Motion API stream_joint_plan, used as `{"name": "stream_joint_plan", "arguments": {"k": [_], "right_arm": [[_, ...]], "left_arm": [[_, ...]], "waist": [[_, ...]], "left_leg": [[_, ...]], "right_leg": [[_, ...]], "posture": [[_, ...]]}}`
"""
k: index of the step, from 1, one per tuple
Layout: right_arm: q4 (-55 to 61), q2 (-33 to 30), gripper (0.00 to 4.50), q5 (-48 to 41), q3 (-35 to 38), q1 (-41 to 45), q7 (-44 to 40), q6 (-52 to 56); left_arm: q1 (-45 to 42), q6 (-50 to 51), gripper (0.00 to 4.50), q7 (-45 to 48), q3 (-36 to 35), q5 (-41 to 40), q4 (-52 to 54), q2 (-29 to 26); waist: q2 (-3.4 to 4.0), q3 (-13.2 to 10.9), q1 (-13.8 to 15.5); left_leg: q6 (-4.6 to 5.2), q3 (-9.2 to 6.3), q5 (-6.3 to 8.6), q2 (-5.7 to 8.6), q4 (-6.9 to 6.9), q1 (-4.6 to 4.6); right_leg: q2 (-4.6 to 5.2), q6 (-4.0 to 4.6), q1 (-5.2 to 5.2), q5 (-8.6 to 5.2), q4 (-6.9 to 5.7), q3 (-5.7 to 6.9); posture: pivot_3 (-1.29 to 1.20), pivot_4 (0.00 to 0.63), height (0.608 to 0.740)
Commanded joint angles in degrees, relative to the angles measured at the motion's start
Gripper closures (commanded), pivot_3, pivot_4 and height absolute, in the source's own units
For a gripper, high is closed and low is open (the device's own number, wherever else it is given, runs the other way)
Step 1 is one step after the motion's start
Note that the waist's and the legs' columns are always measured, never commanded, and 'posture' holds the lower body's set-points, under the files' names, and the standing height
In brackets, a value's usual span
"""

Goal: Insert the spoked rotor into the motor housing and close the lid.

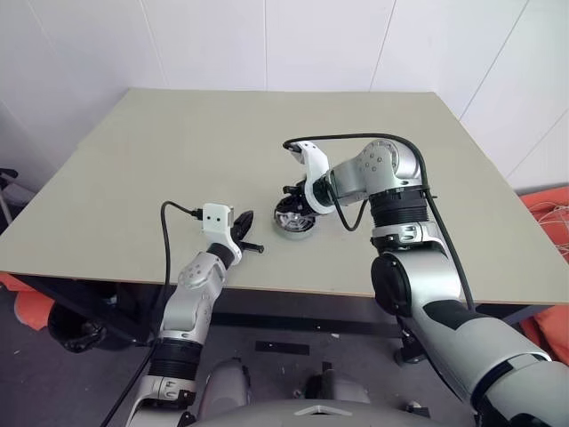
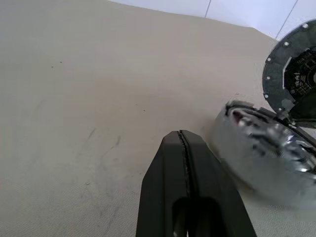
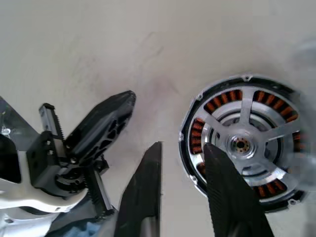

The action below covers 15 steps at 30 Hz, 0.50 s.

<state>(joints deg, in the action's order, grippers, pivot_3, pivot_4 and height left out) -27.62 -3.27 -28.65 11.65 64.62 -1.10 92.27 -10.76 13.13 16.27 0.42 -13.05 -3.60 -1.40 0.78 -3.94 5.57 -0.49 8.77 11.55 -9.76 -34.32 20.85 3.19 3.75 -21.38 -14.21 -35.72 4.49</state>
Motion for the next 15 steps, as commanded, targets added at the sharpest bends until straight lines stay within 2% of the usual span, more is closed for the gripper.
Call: {"name": "stream_joint_plan", "arguments": {"k": [1, 3, 10, 15], "right_arm": [[0.52, 0.9, 1.88, -3.52, 2.39, 2.18, 3.7, 0.23], [0.22, 1.47, 1.21, -5.08, 3.62, 2.82, 5.17, 0.23], [1.04, 3.49, 1.21, -9.3, 9.4, 7.15, 5.97, 0.23], [9.35, -2.53, 1.21, -3.02, -4.21, 6.02, -6.97, -18.02]], "left_arm": [[-0.68, -0.33, 4.5, 0.53, 0.02, -0.51, 1.81, -0.18], [-0.62, -0.25, 4.5, 0.58, 0.04, -0.54, 1.94, -0.21], [-0.41, -0.12, 4.5, 0.9, 0.11, -0.57, 2.15, -0.29], [-0.41, -0.05, 4.5, 1.06, 0.05, -0.59, 2.1, -0.28]], "waist": [[0.0, 0.0, 0.0], [0.0, 0.0, 0.02], [0.01, 0.0, -0.01], [0.0, 0.0, 0.36]], "left_leg": [[0.0, 0.0, 0.0, 0.0, 0.0, -0.01], [-0.01, 0.0, -0.01, 0.01, 0.0, -0.01], [-0.04, 0.0, -0.02, 0.0, 0.03, -0.01], [-0.05, 0.0, -0.02, 0.01, 0.06, 0.09]], "right_leg": [[0.0, 0.0, 0.01, 0.0, 0.0, 0.0], [0.01, 0.0, 0.02, 0.0, 0.0, 0.0], [0.0, -0.04, -0.01, 0.01, 0.0, 0.0], [0.01, -0.18, -0.06, 0.08, 0.04, 0.01]], "posture": [[0.0, 0.0, 0.74], [0.0, 0.0, 0.74], [0.0, 0.0, 0.74], [0.0, 0.0, 0.74]]}}
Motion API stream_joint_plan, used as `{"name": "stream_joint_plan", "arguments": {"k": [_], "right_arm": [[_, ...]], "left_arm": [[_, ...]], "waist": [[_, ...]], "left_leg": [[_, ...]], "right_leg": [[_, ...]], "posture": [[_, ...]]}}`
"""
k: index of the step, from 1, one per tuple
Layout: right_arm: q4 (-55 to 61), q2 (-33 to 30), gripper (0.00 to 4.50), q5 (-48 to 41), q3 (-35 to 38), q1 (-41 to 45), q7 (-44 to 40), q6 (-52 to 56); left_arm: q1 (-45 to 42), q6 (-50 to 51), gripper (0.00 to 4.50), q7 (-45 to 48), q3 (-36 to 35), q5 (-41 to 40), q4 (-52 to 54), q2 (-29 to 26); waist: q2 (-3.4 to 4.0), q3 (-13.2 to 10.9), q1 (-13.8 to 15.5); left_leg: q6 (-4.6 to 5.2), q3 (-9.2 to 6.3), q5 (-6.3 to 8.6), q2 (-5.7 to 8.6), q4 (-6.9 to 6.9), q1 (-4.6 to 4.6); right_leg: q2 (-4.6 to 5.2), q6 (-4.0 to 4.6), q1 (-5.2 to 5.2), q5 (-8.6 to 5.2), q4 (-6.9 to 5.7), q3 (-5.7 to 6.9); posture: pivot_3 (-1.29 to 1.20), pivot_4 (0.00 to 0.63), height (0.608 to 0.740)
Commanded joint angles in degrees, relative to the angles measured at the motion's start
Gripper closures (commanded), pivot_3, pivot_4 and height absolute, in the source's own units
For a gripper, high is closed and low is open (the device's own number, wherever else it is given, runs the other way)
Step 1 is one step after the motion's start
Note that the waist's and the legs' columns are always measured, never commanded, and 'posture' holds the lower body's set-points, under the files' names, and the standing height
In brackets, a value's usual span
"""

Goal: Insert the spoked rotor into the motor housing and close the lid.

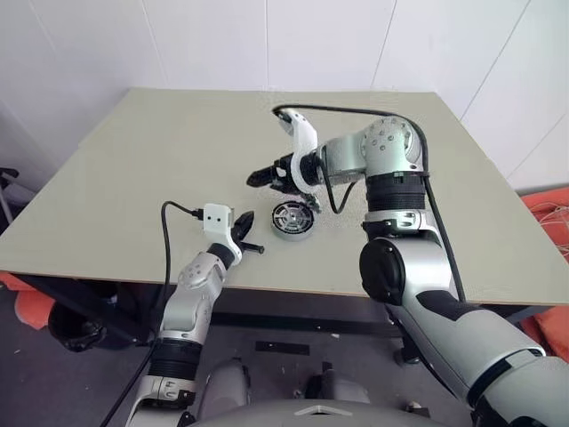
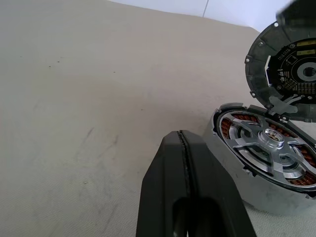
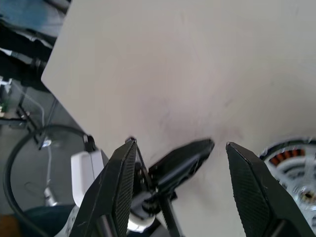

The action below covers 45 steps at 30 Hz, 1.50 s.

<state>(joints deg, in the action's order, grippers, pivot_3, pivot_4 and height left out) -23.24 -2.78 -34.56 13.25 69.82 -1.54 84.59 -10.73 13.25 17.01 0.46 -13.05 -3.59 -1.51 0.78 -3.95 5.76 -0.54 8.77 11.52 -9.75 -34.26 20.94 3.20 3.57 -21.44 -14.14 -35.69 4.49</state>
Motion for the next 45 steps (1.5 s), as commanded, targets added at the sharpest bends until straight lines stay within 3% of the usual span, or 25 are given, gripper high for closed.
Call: {"name": "stream_joint_plan", "arguments": {"k": [1, 10, 20, 30, 45], "right_arm": [[5.59, -4.4, 1.21, 4.94, -8.62, 0.02, -9.14, -15.1], [-1.51, -15.28, 1.21, 24.78, -26.36, -6.53, -24.51, -49.91], [-13.47, -18.44, 1.21, 33.35, -27.58, -10.85, -30.84, -64.28], [-14.14, -18.12, 1.21, 35.43, -26.21, -14.68, -33.21, -65.01], [3.75, -15.86, 1.21, 33.13, -25.58, -25.37, -36.71, -55.32]], "left_arm": [[-0.43, -0.13, 4.5, 0.38, -0.03, -0.61, 2.08, -0.2], [-0.69, 0.16, 4.5, 0.48, -0.23, -0.67, 1.81, -0.31], [-0.57, 0.2, 4.5, 0.41, -0.31, -0.52, 1.96, -0.61], [-0.06, 0.14, 4.5, 0.82, -0.29, -0.54, 2.39, -1.26], [-0.16, 0.47, 4.5, 1.07, -0.23, -0.95, 1.98, -1.74]], "waist": [[-0.01, 0.0, 0.21], [-0.02, 0.0, 0.08], [-0.03, 0.0, -0.22], [-0.03, 0.0, -0.23], [-0.03, 0.0, -0.22]], "left_leg": [[0.0, 0.0, 0.0, 0.01, -0.01, 0.0], [0.01, 0.0, 0.0, 0.03, -0.03, 0.02], [0.1, 0.01, 0.02, 0.02, -0.07, 0.1], [0.25, 0.02, 0.1, 0.0, -0.13, 0.08], [0.34, 0.02, 0.15, -0.03, -0.32, 0.0]], "right_leg": [[0.01, -0.02, 0.02, 0.0, 0.01, 0.0], [0.02, -0.02, 0.03, 0.01, -0.01, -0.01], [0.01, 0.23, -0.03, -0.1, -0.03, 0.0], [0.0, 0.26, 0.0, -0.11, -0.04, 0.0], [0.01, 0.26, 0.13, -0.1, -0.09, 0.0]], "posture": [[0.0, 0.0, 0.74], [0.0, 0.0, 0.74], [0.0, 0.0, 0.74], [0.0, 0.0, 0.74], [0.0, 0.0, 0.74]]}}
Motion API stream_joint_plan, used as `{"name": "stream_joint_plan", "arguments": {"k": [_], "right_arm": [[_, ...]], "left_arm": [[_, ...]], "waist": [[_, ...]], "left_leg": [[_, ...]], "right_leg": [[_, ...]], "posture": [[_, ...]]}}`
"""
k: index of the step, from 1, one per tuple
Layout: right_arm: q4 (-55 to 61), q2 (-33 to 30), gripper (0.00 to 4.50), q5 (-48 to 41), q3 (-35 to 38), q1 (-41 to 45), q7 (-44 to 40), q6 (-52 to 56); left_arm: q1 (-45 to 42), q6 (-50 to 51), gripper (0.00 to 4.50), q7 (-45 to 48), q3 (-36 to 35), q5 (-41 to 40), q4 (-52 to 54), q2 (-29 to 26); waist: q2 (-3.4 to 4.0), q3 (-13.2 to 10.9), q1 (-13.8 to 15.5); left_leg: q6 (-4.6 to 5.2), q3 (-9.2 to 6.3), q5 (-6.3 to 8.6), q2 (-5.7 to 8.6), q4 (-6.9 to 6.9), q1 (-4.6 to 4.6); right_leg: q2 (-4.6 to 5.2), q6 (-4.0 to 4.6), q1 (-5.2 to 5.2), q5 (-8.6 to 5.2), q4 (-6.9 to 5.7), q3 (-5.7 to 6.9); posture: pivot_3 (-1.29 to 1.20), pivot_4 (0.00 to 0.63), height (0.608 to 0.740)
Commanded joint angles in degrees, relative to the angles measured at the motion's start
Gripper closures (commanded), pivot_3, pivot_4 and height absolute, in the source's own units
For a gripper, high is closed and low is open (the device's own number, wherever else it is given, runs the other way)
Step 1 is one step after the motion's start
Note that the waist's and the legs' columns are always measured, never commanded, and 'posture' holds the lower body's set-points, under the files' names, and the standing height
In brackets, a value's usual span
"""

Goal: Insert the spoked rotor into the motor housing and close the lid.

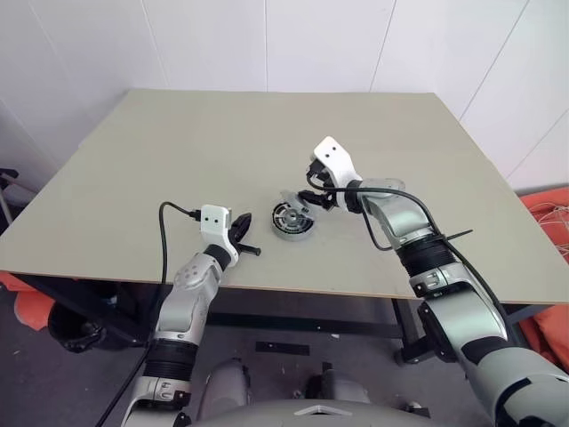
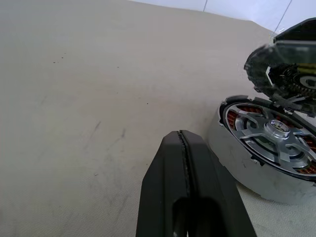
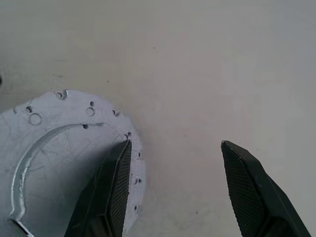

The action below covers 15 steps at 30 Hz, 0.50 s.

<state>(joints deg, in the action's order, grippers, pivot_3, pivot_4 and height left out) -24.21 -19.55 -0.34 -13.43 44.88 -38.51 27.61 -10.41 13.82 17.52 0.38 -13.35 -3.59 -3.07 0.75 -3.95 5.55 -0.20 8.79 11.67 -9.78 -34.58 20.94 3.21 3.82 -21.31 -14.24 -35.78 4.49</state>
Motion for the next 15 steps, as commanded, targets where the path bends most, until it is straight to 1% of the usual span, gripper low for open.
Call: {"name": "stream_joint_plan", "arguments": {"k": [1, 15], "right_arm": [[5.47, 1.19, 1.21, -1.11, 1.15, -0.88, 0.45, 2.3], [8.58, 4.3, 1.21, -1.1, 1.92, -4.38, 2.31, 5.96]], "left_arm": [[-0.51, -0.08, 4.5, 0.56, -0.12, -0.65, 1.96, -0.19], [-1.04, 0.13, 4.5, 0.14, -0.39, -0.76, 2.03, -0.53]], "waist": [[0.0, 0.0, -0.04], [0.0, 0.0, -0.01]], "left_leg": [[0.0, 0.0, 0.0, 0.0, 0.0, -0.01], [-0.02, 0.0, 0.0, 0.0, 0.0, -0.06]], "right_leg": [[0.0, 0.0, 0.01, 0.0, 0.0, 0.0], [0.0, 0.0, 0.06, 0.0, 0.02, 0.0]], "posture": [[0.0, 0.0, 0.74], [0.0, 0.0, 0.74]]}}
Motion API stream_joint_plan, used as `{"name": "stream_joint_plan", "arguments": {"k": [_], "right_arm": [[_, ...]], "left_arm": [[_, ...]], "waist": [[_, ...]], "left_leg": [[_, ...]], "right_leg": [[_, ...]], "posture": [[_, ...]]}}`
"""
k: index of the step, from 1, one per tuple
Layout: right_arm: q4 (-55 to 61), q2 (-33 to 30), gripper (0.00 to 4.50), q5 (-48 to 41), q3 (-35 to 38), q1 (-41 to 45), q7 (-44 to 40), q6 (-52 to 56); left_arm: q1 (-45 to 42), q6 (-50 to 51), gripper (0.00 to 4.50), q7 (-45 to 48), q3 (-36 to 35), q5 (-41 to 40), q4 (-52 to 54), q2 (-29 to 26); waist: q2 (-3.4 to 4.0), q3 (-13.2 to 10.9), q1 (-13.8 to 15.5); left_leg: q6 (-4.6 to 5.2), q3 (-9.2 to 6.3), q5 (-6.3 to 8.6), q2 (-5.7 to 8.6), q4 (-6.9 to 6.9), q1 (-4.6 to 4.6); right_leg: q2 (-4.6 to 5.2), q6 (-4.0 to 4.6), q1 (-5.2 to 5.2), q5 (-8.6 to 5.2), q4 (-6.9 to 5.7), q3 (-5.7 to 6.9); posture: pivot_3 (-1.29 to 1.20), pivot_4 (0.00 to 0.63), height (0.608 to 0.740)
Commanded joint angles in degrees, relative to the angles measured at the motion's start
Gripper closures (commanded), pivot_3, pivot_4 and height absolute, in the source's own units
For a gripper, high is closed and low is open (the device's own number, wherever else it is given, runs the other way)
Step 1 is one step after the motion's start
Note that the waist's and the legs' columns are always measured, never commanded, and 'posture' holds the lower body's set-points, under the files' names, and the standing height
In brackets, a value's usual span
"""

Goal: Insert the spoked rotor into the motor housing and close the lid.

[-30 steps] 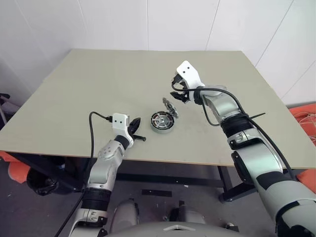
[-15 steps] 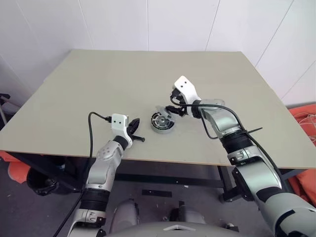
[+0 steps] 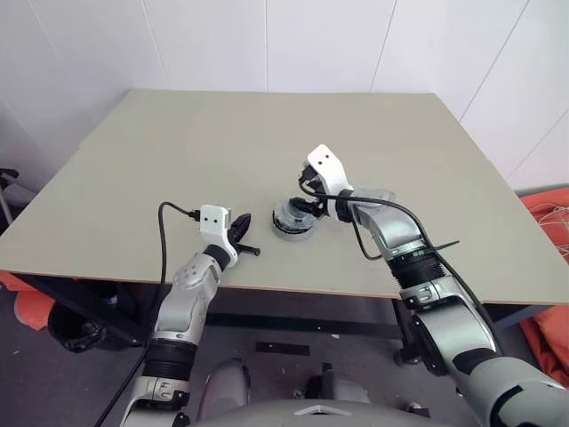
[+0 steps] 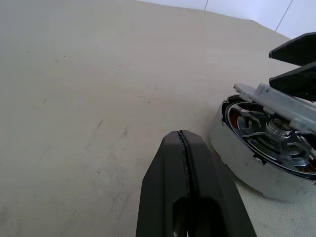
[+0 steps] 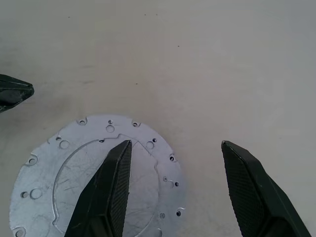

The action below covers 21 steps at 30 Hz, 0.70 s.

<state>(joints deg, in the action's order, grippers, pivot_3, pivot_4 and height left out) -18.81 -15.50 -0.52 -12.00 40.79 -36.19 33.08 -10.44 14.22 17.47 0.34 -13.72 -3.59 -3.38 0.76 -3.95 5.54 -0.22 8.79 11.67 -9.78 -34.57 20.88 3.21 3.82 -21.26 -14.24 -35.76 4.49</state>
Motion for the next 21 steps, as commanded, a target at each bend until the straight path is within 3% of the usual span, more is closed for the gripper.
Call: {"name": "stream_joint_plan", "arguments": {"k": [1, 13, 21], "right_arm": [[3.49, 0.32, 1.21, -0.99, 0.52, -0.66, -0.04, 0.74], [5.6, 0.61, 1.21, -1.96, 0.76, -4.47, 0.37, 1.53], [11.65, 1.23, 1.21, -8.48, 4.82, -5.23, -5.06, -8.97]], "left_arm": [[-1.05, -0.23, 4.5, 0.18, -0.4, -0.42, 2.02, -0.26], [-1.24, -0.23, 4.5, 0.26, -0.61, -0.59, 1.86, -0.5], [-0.86, -0.07, 4.5, 0.22, -0.42, -0.58, 2.39, -0.52]], "waist": [[0.0, 0.0, 0.0], [0.0, 0.0, 0.0], [0.0, 0.0, 0.04]], "left_leg": [[0.0, 0.0, 0.0, 0.0, 0.0, 0.0], [-0.01, 0.0, 0.0, 0.0, 0.0, -0.17], [0.0, 0.0, 0.0, 0.0, 0.01, -0.2]], "right_leg": [[0.0, 0.0, -0.01, 0.0, 0.0, 0.0], [0.0, 0.0, 0.14, 0.0, 0.0, 0.0], [0.0, -0.01, 0.15, 0.0, 0.02, 0.0]], "posture": [[0.0, 0.0, 0.74], [0.0, 0.0, 0.74], [0.0, 0.0, 0.74]]}}
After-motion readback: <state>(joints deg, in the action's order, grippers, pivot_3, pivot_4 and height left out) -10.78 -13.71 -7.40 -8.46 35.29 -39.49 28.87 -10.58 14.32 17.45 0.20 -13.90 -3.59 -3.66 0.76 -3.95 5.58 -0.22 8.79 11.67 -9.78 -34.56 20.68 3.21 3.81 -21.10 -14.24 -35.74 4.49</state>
